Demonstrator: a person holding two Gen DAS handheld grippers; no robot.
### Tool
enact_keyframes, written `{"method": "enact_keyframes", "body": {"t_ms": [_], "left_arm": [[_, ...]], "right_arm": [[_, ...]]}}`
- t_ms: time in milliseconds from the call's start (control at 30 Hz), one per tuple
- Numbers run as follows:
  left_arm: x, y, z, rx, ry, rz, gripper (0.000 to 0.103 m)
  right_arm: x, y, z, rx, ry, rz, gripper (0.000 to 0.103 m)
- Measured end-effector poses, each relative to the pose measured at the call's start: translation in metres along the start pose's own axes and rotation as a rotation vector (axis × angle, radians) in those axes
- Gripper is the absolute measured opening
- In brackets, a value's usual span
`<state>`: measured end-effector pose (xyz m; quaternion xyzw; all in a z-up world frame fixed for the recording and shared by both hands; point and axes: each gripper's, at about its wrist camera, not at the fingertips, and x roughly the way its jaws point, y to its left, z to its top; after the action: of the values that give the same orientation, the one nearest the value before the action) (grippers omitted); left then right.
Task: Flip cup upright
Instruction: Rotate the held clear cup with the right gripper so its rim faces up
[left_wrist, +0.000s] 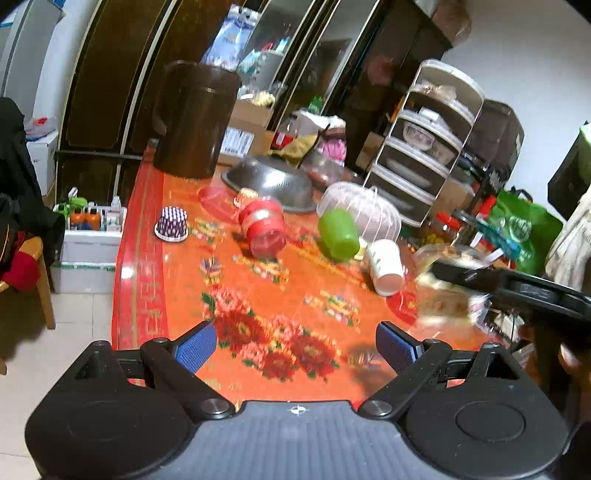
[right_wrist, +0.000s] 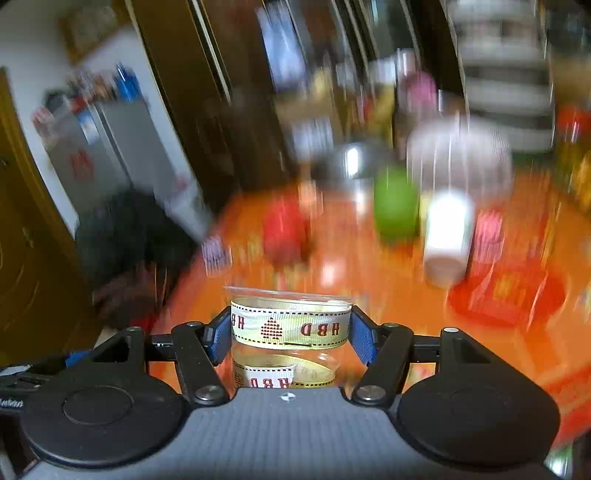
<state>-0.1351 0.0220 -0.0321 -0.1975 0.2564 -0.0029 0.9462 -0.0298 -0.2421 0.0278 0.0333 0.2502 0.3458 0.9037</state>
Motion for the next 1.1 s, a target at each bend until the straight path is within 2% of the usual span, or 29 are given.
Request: {"method": "enact_keyframes", "body": {"t_ms": [133, 200, 267, 333, 400, 467, 533, 600, 733, 1100], "left_arm": [[-0.004, 0.000, 0.006, -0.007, -0.028, -0.017, 0.095], [-0.006, 0.001, 0.007, -0.007, -0.035, -0.013, 0.095], [-0.007, 0.002, 0.004, -0.012, -0.041, -0.013, 0.095], [-0.006, 0.003, 0.001, -0.017, -0.047, -0.020, 0.095], [-0.004, 0.004, -0.001, -0.023, -0.045, -0.025, 0.095], [-0.001, 0.005, -0.003, -0.032, -0.036, -0.034, 0.095], [0.002, 0.005, -0.005, -0.037, -0.029, -0.042, 0.095], [0.004, 0.005, -0.006, -0.040, -0.022, -0.045, 0.095], [0.006, 0.007, -0.011, -0.051, -0.015, -0.056, 0.095], [0.014, 0.015, -0.015, -0.067, 0.006, -0.044, 0.095]], "right_arm": [[-0.039, 0.015, -0.015, -0.167, -0.355, -0.051, 0.065], [-0.050, 0.017, -0.034, -0.250, -0.542, -0.067, 0.065], [-0.054, 0.021, -0.055, -0.337, -0.700, -0.109, 0.065], [-0.047, 0.026, -0.083, -0.398, -0.793, -0.180, 0.065], [-0.033, 0.022, -0.105, -0.337, -0.794, -0.158, 0.065], [-0.014, 0.018, -0.121, -0.283, -0.735, -0.160, 0.064], [0.000, 0.017, -0.129, -0.288, -0.696, -0.192, 0.064], [0.014, 0.012, -0.129, -0.257, -0.639, -0.167, 0.063], [0.024, 0.013, -0.131, -0.255, -0.597, -0.173, 0.063], [0.023, 0.014, -0.153, -0.218, -0.554, -0.180, 0.063]]}}
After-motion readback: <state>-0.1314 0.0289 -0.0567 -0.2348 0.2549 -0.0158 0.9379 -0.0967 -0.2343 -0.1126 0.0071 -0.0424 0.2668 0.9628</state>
